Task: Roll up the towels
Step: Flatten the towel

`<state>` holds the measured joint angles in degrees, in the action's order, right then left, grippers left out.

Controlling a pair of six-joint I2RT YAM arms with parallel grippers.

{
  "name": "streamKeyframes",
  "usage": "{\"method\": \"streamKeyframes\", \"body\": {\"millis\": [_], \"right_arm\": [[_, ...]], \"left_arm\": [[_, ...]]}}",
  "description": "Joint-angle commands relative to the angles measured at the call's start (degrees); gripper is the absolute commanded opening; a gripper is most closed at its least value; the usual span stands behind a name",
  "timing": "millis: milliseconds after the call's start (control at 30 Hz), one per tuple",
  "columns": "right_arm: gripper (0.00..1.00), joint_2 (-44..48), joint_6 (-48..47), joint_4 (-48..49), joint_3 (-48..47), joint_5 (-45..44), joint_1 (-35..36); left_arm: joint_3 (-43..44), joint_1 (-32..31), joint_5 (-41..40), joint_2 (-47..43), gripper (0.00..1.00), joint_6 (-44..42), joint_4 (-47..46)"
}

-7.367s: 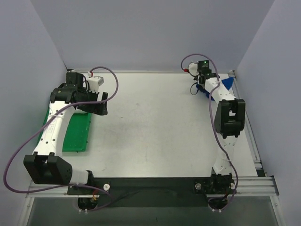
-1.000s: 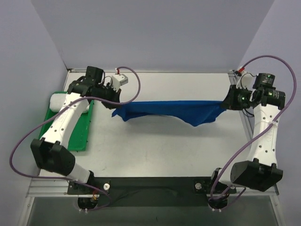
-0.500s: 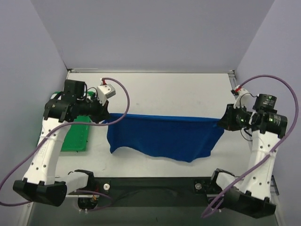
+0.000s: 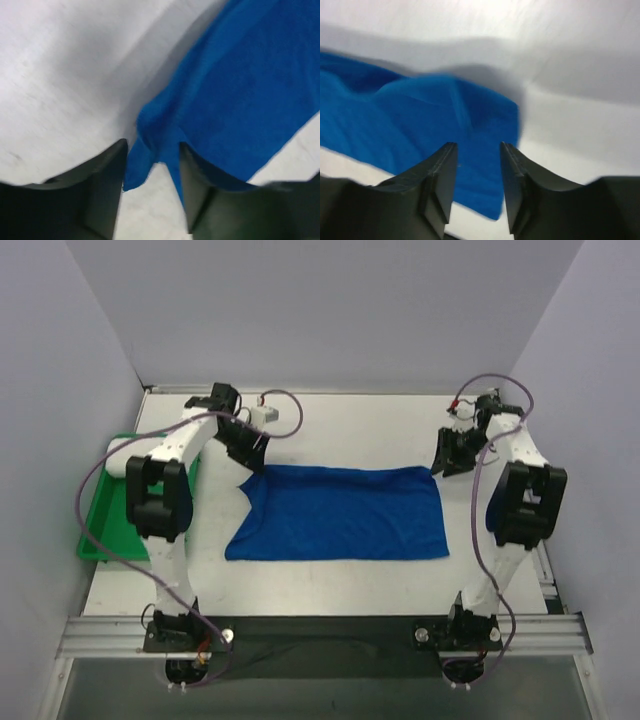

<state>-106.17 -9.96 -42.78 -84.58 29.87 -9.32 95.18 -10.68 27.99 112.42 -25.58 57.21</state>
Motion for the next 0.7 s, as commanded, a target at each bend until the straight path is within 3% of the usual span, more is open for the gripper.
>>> {"method": "streamKeyframes", "body": {"millis": [0, 67, 133, 233, 400, 567, 667], "right_arm": [[0.41, -10.3, 6.0, 1.0, -12.8, -6.1, -0.5], [0.52, -12.3, 7.0, -0.6, -16.1, -6.3, -1.1], [0.56, -11.3, 7.1, -0.8, -16.8, -6.6, -2.2], [0.56, -7.7, 5.2, -1.7, -15.0, -5.5, -3.1], [0.47, -1.2, 1.5, -4.6, -7.6, -5.0, -2.6], [0.24, 1.7, 1.3, -6.0, 1.9, -3.1, -0.8], [0.23, 3.5, 0.8, -6.2, 6.4, -3.4, 1.7]], "left_arm": [[10.9, 1.7, 0.1, 9.1, 0.62, 1.3, -3.8], [15.7, 3.1, 0.3, 11.8, 0.72, 3.7, -3.6], [17.1, 4.3, -0.6, 11.7, 0.79, 5.0, -3.7], [15.9, 6.7, -1.1, 8.9, 0.79, 5.4, -4.2], [4.2, 8.0, -2.3, 1.7, 0.71, 2.8, -6.1], [-1.4, 8.0, -6.3, 0.9, 0.53, 3.8, -9.3], [-1.9, 7.9, -7.1, 2.5, 0.53, 4.4, -9.8]]}}
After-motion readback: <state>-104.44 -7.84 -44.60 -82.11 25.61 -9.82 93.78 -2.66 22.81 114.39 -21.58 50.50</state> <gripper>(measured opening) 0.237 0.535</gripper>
